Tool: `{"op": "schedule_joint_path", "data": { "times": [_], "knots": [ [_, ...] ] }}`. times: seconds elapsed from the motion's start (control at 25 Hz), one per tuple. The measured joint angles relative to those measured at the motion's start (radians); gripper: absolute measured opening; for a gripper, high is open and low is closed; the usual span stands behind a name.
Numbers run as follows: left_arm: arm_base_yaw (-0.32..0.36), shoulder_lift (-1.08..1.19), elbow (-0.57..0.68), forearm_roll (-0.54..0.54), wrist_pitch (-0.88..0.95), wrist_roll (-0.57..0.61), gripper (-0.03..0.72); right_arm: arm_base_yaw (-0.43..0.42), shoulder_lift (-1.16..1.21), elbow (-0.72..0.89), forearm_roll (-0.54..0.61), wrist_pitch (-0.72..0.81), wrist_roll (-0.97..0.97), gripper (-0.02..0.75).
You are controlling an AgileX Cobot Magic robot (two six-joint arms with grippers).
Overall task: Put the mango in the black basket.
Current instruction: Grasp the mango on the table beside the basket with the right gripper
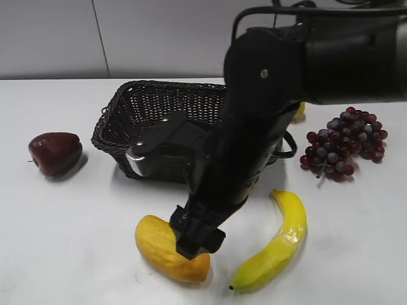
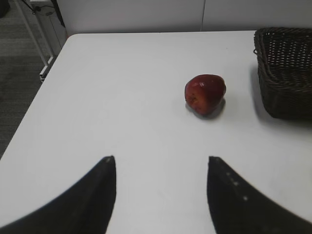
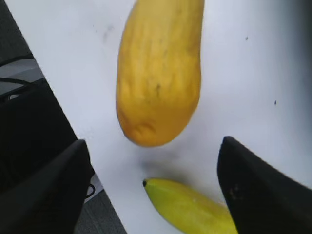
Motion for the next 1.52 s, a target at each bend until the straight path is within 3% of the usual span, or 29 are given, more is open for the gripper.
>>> {"op": "schedule_joint_path", "data": {
  "times": [0.32, 0.52, 0.8, 1.52],
  "knots": [
    [0.000, 0.000, 0.000, 0.000, 0.000, 0.000, 0.450, 0.012, 0.130, -0.163, -0.096, 0.087, 0.070, 0.619],
    [0.000, 0.000, 0.000, 0.000, 0.000, 0.000, 0.450, 0.027, 0.194, -0.230, -0.094, 0.123, 0.076, 0.619],
    [0.000, 0.000, 0.000, 0.000, 0.000, 0.000, 0.450, 0.076, 0.273, -0.257, -0.095, 0.131, 0.093, 0.619],
    [0.000, 0.000, 0.000, 0.000, 0.000, 0.000, 0.450, 0.076, 0.348, -0.263, -0.104, 0.123, 0.153, 0.585]
  ]
}}
